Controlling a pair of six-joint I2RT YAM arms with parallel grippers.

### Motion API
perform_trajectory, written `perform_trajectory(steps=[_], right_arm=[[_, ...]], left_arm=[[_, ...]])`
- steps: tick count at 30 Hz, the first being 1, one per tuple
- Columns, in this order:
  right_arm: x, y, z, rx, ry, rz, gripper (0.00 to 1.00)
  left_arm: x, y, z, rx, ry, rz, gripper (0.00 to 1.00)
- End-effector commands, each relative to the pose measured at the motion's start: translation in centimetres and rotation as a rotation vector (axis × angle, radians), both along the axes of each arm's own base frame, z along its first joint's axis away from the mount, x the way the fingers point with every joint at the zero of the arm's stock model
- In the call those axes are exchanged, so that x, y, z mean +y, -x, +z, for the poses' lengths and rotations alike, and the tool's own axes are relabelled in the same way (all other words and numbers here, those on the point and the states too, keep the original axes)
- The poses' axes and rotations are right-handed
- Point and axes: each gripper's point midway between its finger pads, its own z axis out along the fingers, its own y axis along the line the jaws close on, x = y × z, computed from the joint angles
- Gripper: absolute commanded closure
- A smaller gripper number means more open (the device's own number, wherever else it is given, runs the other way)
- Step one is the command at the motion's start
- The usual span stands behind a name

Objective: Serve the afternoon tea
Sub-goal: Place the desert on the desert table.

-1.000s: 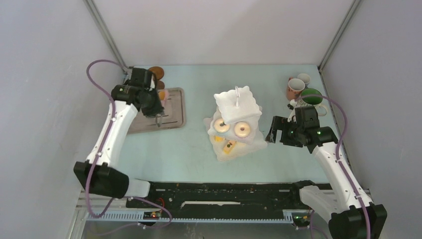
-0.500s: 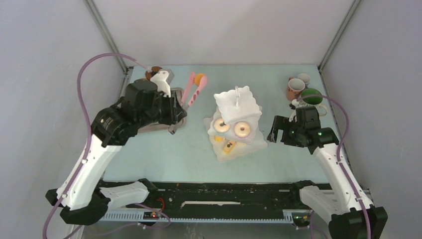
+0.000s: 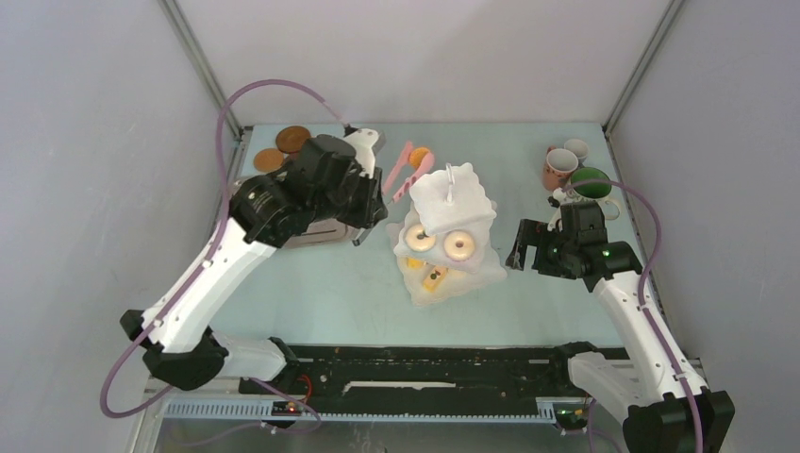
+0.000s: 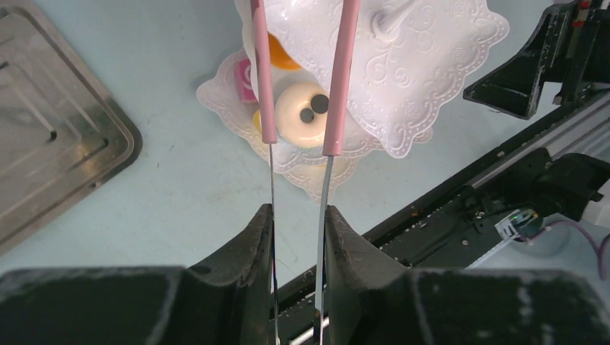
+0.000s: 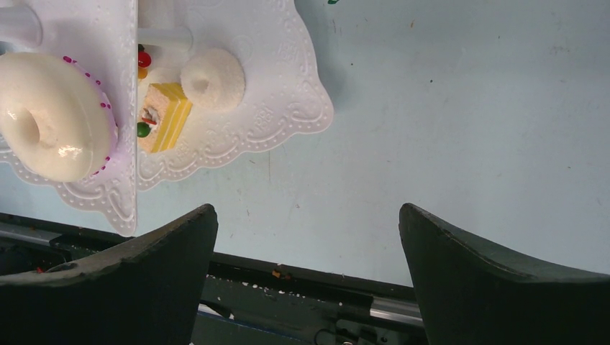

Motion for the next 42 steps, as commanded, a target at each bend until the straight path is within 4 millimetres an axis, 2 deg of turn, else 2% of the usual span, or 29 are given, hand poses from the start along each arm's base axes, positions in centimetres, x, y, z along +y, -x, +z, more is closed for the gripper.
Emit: perform_trajectory(steps=[1,6,14,22,28,33,42], right_arm=[[0.1,-0.2,0.1,-0.013,-0.004,-0.003,0.00],[0.1,-0.2,0.0,-0.008,-0.005,0.002,0.00],[0.2,-0.2,0.0,-0.005,-0.010,0.008,0.00],[0.3,-0.1,-0.1,-0.002,-0.013,0.013,0.00],[0.4,-0.1,-0.2,0.003,-0.015,0.017,0.00],[0.5,-0.1,-0.2,0.003,-0.018,0.022,0.00],[0.6,-0.1,-0.2,0.005,-0.020,0.026,0.00]], left_arm=[[-1.2,-0.7,1.9,-0.101,-0.037,-0.136,0.97],[-1.0,-1.9,1.3,-0.130,-0.156,-0.185,0.98],[-3.7,-2.4,0.6,-0.105,-0.113,-0.277,0.98],[-4.6,-3.6,0.0,-0.082,-0.111,-0.273,0.96],[-4.5,-4.5,-0.3,-0.072,-0.104,-0.238,0.88],[-4.9,-4.4,0.0,-0.073,-0.073,-0.249,0.76],[-5.4,-3.9,-0.4,-0.046,-0.057,-0.292,0.74]])
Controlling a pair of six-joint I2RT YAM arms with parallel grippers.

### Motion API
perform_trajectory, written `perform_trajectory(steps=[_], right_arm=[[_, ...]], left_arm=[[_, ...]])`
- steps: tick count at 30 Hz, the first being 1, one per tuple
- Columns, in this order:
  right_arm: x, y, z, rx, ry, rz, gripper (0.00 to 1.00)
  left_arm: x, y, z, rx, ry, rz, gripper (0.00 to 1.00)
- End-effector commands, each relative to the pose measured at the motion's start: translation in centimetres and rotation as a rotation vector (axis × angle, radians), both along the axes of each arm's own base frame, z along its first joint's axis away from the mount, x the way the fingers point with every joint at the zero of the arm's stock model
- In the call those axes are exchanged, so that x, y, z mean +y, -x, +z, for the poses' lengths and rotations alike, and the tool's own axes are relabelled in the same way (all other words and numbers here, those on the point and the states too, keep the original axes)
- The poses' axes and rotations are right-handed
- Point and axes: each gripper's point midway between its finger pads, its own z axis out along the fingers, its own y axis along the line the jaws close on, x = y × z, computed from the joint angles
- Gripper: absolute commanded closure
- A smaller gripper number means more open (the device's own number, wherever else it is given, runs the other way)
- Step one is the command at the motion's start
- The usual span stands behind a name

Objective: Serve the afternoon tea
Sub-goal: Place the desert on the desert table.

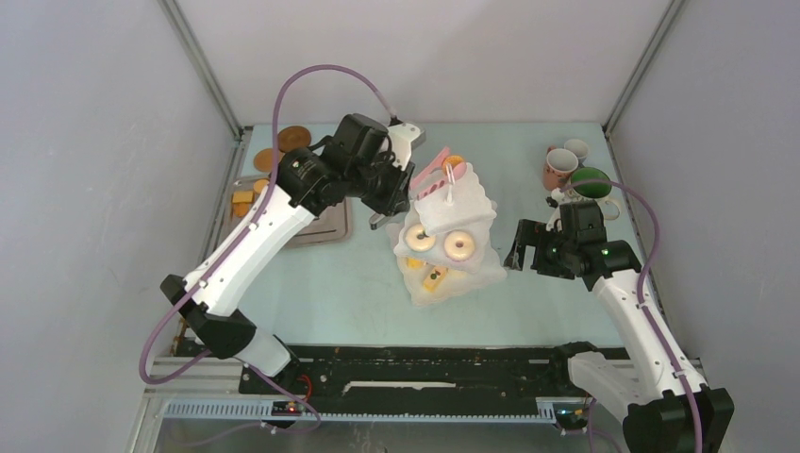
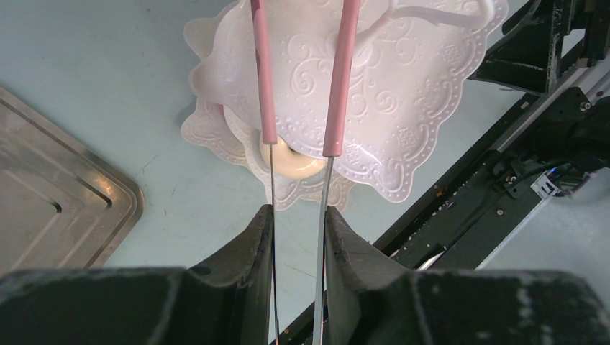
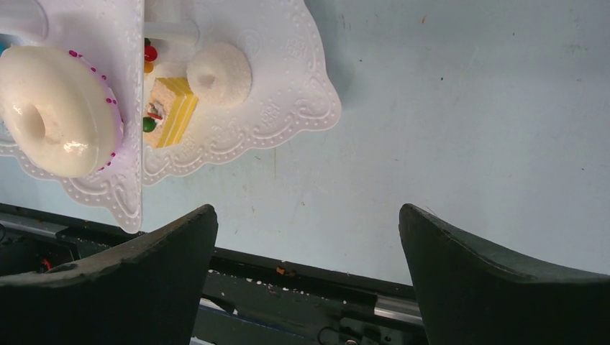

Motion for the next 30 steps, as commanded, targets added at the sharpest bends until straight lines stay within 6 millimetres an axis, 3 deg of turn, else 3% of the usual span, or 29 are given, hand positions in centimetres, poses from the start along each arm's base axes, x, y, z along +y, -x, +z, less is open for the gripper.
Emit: perform_trajectory(steps=[1,20,30], right_arm=[[0.2,-0.2,0.0,-0.009,-0.003,0.010,0.00],[0.2,-0.2,0.0,-0.011,-0.003,0.010,0.00],[0.2,-0.2,0.0,-0.009,-0.002,0.013,0.00]], left_arm=[[-1.1,-0.2,2.1,-0.040,0.072,-0.034,0.73],[-0.6,-0.3,1.3,-0.030,0.045,-0.027,0.64],[0.0,-0.8,2.7,-0.073,0.082,0.004,0.62]])
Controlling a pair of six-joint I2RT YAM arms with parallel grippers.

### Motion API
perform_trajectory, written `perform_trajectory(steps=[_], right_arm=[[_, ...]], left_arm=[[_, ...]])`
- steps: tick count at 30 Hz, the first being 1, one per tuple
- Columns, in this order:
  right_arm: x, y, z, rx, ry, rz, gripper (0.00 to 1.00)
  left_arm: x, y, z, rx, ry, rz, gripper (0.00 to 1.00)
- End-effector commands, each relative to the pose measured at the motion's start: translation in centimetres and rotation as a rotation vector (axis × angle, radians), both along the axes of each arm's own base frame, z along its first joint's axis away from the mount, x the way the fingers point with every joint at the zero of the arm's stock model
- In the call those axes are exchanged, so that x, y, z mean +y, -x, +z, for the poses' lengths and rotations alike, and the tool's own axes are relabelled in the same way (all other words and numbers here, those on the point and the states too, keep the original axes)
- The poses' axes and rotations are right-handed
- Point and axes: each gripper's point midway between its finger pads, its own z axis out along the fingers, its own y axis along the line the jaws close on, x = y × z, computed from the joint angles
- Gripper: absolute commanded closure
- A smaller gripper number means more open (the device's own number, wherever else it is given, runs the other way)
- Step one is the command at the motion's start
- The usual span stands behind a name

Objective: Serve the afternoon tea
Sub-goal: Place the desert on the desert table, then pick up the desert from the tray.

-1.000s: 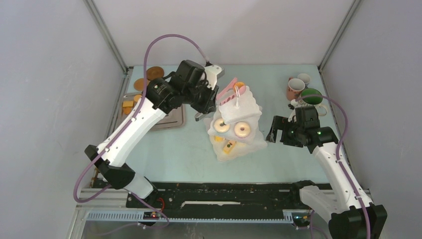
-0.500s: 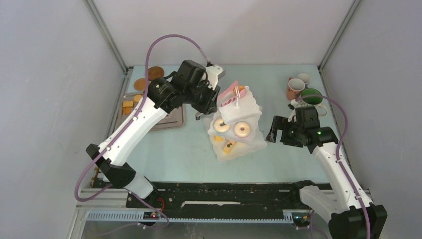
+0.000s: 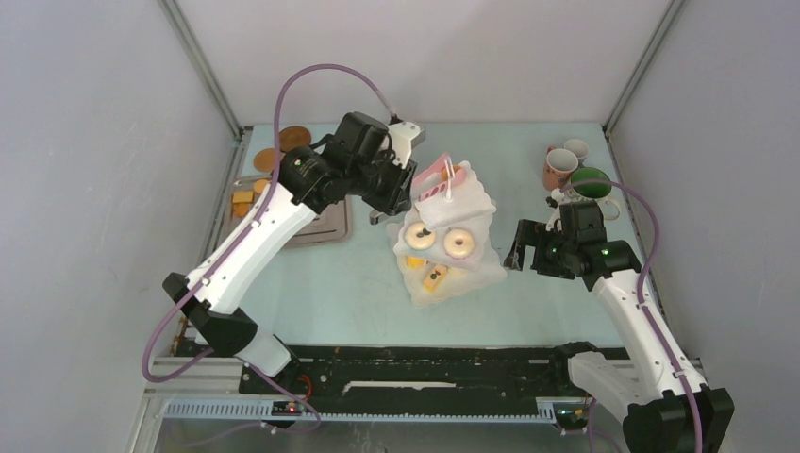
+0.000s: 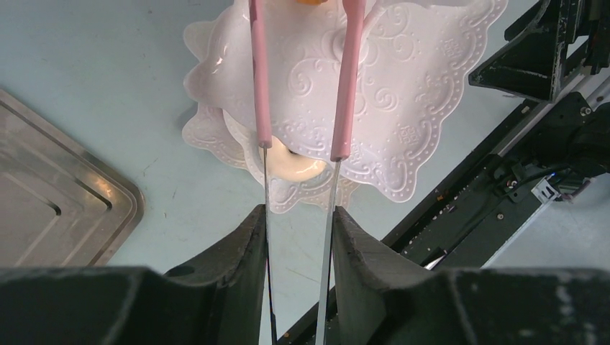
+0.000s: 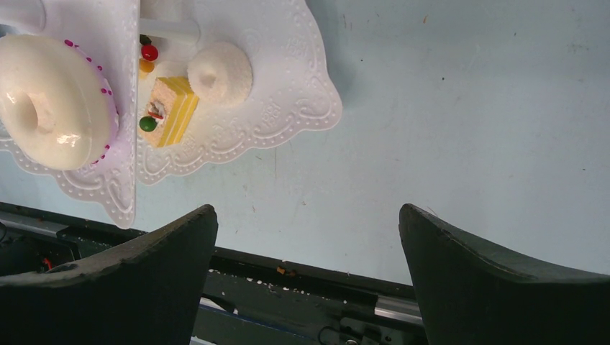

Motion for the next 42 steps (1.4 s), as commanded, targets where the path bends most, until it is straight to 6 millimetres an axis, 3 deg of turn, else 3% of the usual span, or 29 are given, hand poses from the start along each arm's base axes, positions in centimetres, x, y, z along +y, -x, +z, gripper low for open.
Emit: perform_trajectory(steps=[1,9,13,21,25,30,35,42], right_arm=[[0.2,-0.2,0.0,-0.012,0.000,0.011,0.00],[0.3,-0.1,-0.1,-0.008,0.000,0.017,0.00],[0.4,-0.1,-0.1,-0.009,0.000,0.020,0.00],[0.7,0.0,-0.1,-0.008,0.001,0.031,0.00],[0.6,0.0,-0.1,-0.010,0.005,0.030,0.00],[0.5,-0.1,-0.1,-0.012,0.010,0.023,0.00],[0.3,-0.1,-0.2,-0.007,0.012,0.012,0.00],[0.2,0.0,-0.3,0.002,0.013,0.013,0.00]], left_arm=[[0.2,-0.4,3.1,-0.087,0.083,0.007,0.62],[1.1,-0.1,3.6,-0.100,0.108,0.016,0.61],[2.7,-0.4,3.4,-0.113,0.107,0.072,0.62],[8.3,-1.8,5.2,-0.211,0.227,0.323,0.62],[12.8,-2.7,5.4,-0.257,0.237,0.528,0.62],[19.9,-4.0,2.9,-0.241,0.116,0.842,0.60],[27.2,-5.3,-1.9,-0.113,-0.021,1.177,0.58],[31.6,-9.8,-8.9,0.166,-0.056,1.251,0.60]])
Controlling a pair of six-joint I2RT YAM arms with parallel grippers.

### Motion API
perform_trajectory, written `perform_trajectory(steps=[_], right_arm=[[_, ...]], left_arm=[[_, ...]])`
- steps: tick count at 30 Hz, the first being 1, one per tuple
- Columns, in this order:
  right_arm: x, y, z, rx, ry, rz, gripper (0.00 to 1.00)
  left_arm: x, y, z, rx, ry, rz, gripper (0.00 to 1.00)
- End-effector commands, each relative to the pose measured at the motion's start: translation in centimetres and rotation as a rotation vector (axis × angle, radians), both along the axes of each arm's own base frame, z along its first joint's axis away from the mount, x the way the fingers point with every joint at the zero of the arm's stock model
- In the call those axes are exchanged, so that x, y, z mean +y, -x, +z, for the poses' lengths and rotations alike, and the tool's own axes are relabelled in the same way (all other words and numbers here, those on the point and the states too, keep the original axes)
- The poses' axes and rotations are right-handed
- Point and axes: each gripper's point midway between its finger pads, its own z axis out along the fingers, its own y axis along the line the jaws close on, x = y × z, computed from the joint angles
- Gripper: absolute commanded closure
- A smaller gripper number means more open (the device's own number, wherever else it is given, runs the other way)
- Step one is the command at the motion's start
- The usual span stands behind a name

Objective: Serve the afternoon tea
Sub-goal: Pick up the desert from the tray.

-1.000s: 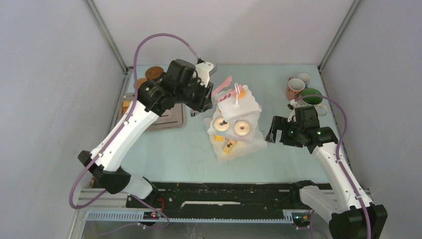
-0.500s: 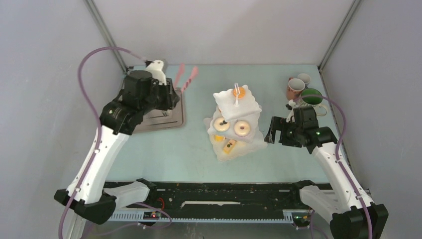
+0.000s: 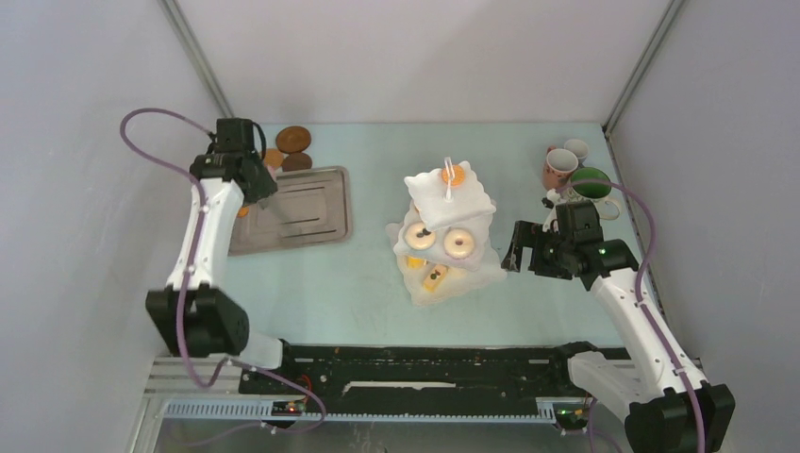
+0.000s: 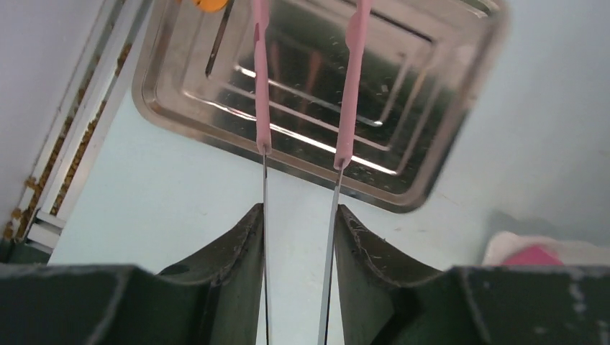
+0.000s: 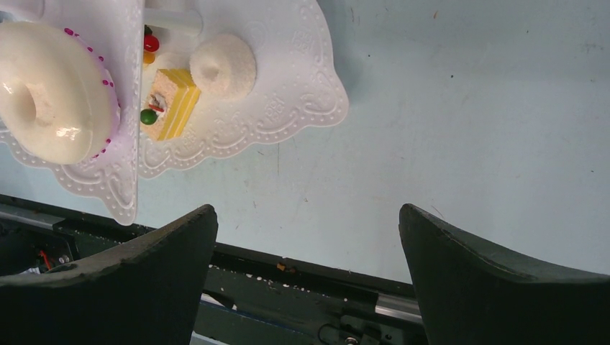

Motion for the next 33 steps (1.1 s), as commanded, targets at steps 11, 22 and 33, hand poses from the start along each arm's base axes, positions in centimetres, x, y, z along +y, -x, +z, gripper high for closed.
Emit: perform_trajectory(steps=[11,22,33], right_arm=[[-0.2,-0.1,-0.9,0.035,0.013,-0.006,0.00],[0.0,-0.1,-2.1,0.096,0.016,0.002,0.00],[-0.1,-0.1,-2.5,0.113,0.024,-0.004,0.00]], left_arm=[[5.2,-6.4,-6.4,0.283,-0.080,-0.085,0.62],[6.7,-7.6,-7.5,0.373,-0.171,-0.210,0.60],[7.9,-9.5,-8.3,0.383,-0.148,-0.211,0.60]])
